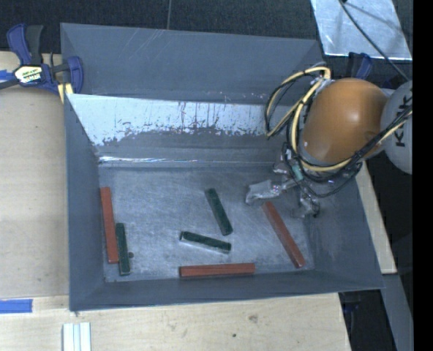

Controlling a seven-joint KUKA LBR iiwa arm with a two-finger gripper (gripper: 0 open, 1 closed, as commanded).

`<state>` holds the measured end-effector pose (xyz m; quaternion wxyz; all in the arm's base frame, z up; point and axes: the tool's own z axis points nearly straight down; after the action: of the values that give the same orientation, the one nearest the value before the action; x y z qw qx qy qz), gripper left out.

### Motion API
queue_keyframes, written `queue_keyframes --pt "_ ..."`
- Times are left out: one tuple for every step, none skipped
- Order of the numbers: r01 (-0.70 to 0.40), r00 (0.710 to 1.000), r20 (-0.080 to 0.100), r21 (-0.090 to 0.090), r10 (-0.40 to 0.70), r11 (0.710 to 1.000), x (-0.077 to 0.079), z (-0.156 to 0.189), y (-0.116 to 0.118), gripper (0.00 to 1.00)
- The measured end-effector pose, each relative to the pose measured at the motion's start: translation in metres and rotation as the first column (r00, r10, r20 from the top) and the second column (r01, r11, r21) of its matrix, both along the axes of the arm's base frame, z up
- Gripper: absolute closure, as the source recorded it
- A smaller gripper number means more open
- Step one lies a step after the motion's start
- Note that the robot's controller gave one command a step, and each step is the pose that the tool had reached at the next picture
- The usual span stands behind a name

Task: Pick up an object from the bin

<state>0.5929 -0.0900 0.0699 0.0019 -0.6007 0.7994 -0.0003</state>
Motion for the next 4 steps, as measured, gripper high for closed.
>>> queue_keyframes --pt "0.002 1.0 -0.002 0.0 -0.002 1.0 0.0 0.0 0.0 1.0" --pt "-0.257 0.966 0.007 -0.003 0.257 0.966 0.027 0.154 0.017 1.0" --pt "0.065 0.998 -0.002 -0.001 -0.065 0.998 -0.021 0.083 0.017 1.0" --pt "0.066 0.998 -0.002 0.0 -0.066 0.998 -0.021 0.083 0.017 0.0"
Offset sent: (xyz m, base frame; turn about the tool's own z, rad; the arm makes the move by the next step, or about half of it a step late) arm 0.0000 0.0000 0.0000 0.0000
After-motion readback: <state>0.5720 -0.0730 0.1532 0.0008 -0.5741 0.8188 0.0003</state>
